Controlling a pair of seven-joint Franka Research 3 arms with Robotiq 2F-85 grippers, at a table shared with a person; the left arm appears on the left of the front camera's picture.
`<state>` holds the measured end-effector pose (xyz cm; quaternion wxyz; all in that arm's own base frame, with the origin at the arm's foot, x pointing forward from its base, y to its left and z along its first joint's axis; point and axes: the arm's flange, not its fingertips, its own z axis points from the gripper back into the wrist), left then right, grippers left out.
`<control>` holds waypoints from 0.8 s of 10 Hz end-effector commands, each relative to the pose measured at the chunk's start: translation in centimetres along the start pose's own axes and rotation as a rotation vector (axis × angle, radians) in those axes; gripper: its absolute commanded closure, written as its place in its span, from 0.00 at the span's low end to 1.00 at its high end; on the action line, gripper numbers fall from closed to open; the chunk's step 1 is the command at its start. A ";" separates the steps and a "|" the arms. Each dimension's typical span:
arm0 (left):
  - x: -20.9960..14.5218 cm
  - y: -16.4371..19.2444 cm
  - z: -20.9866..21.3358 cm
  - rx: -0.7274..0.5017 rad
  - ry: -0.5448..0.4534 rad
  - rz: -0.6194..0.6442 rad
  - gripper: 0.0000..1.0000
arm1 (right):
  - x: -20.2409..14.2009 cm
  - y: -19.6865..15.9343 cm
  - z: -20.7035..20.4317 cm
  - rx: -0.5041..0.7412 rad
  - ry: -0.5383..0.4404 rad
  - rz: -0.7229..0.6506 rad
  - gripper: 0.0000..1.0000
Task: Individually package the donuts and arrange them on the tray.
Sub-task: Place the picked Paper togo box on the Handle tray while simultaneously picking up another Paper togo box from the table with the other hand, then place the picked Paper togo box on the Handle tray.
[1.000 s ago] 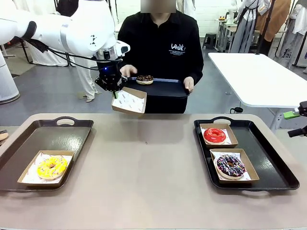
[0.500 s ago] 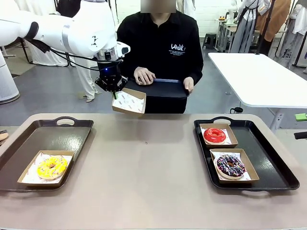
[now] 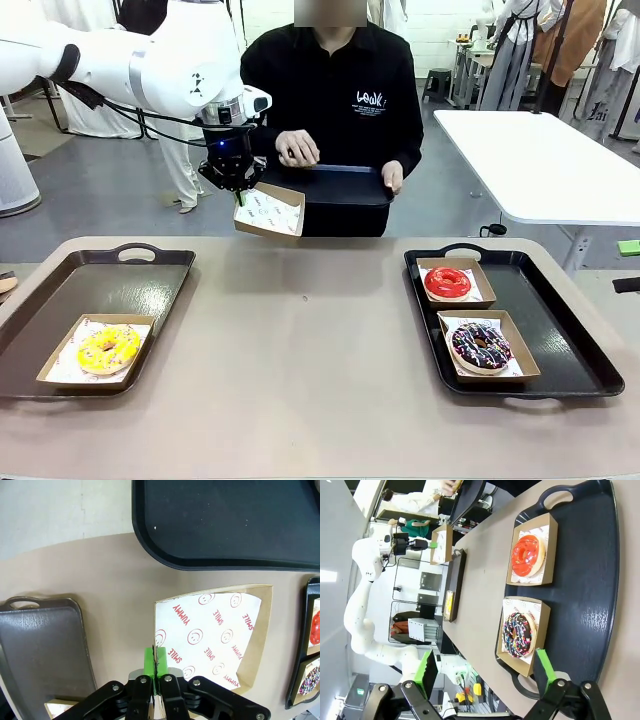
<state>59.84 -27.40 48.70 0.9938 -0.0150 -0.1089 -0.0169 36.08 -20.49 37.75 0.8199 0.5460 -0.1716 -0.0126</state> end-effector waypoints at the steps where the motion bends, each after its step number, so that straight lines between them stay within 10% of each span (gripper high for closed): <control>1: -0.1 0.1 0.3 -0.002 -0.006 -0.002 1.00 | 0.1 0.3 0.0 -0.013 -0.008 -0.016 0.00; 8: -0.1 0.1 0.3 -0.002 -0.006 -0.002 1.00 | 0.1 0.3 0.0 -0.013 -0.008 -0.016 0.00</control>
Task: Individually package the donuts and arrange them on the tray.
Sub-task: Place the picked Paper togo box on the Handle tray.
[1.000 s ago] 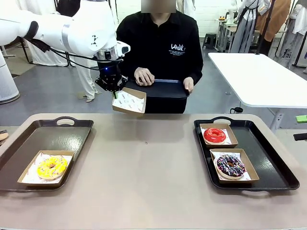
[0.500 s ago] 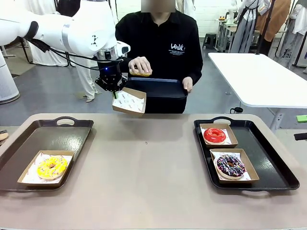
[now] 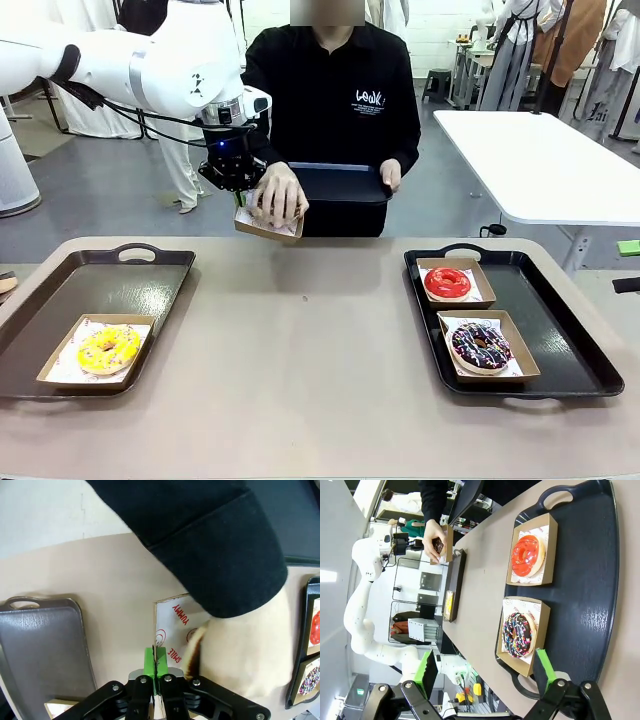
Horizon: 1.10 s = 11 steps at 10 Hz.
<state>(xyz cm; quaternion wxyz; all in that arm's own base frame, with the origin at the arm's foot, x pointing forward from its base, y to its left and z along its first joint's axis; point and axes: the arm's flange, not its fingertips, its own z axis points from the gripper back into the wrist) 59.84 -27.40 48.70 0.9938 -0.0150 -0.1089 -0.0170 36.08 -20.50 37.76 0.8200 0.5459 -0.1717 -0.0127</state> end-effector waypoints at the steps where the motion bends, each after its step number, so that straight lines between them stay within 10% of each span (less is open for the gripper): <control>1: -0.1 0.1 0.3 -0.002 -0.006 -0.002 1.00 | 0.1 0.3 0.0 -0.012 -0.007 -0.016 0.00; 11: -1.5 1.1 1.1 0.002 0.000 -0.062 0.99 | 0.1 0.3 0.0 -0.012 -0.007 -0.016 0.00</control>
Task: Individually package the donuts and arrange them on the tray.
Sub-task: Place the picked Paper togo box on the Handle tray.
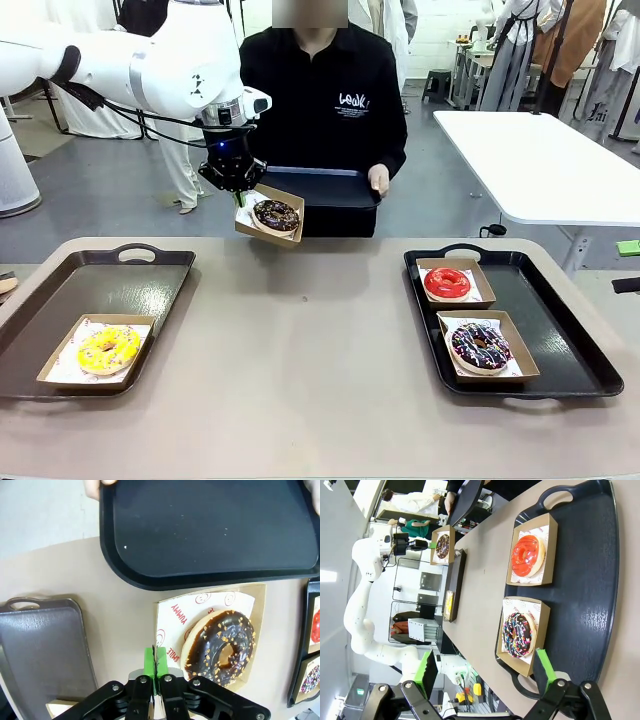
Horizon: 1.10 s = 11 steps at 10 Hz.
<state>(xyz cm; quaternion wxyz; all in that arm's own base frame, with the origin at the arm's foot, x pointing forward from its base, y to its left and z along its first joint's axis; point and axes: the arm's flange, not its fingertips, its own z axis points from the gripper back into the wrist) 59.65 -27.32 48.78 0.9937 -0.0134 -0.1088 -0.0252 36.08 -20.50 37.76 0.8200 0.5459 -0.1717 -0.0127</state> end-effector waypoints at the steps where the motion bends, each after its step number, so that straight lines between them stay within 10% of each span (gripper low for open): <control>1: -2.2 3.1 2.9 -0.034 0.032 -0.067 0.99 | 0.1 0.3 0.0 -0.012 -0.007 -0.016 0.00; 4: -5.3 12.0 7.0 -0.091 0.158 -0.077 0.99 | 0.1 0.3 0.0 -0.012 -0.007 -0.016 0.00; 11: -10.1 27.7 4.2 -0.047 0.092 0.024 0.99 | 0.1 0.3 0.0 -0.012 -0.007 -0.016 0.00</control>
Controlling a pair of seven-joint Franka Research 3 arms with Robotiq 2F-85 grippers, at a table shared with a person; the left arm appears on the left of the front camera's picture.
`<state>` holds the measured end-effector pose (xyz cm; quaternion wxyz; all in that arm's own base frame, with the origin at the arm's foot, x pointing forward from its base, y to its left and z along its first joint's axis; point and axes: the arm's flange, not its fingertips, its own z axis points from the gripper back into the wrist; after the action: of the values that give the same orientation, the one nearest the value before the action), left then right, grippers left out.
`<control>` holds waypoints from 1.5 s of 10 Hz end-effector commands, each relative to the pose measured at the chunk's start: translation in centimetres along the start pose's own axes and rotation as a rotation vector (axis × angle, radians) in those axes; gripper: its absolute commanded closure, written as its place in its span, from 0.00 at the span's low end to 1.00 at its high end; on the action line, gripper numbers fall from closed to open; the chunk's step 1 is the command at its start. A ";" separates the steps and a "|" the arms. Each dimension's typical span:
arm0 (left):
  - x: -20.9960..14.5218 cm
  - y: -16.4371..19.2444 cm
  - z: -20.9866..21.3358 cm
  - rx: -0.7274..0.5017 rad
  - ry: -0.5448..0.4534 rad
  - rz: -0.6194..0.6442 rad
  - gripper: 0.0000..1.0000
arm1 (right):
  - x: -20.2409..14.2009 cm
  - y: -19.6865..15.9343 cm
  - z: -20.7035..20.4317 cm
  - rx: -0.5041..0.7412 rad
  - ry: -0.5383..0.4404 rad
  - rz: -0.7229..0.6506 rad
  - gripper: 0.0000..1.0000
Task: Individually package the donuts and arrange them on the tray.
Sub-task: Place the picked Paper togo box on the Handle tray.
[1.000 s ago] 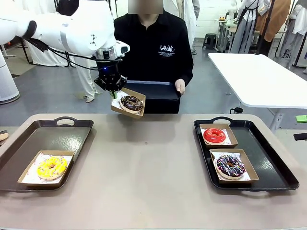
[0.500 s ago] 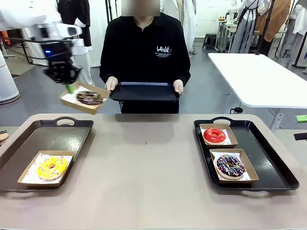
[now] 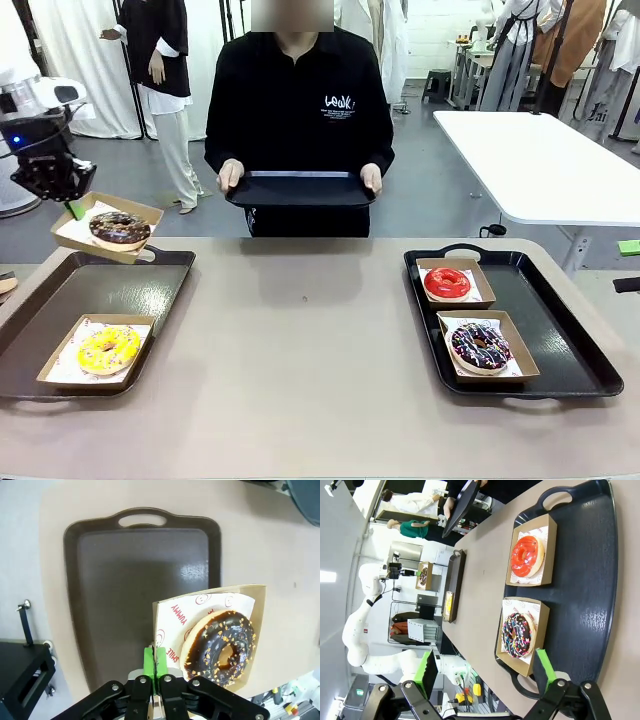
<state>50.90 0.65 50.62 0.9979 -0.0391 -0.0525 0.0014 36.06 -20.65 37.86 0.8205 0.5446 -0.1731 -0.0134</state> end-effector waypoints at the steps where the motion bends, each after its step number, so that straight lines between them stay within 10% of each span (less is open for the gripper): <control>1: -1.1 1.1 -1.5 0.013 -0.021 -0.033 0.99 | 0.1 0.3 -0.2 -0.010 -0.004 -0.017 0.00; 15: 0.2 1.3 -6.5 0.081 -0.030 -0.010 0.99 | 0.1 0.3 -0.2 -0.010 -0.004 -0.017 0.00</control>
<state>51.41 1.75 45.23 0.9980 -0.0216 -0.0597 -0.0065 36.09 -20.58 37.87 0.8207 0.5446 -0.1726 -0.0127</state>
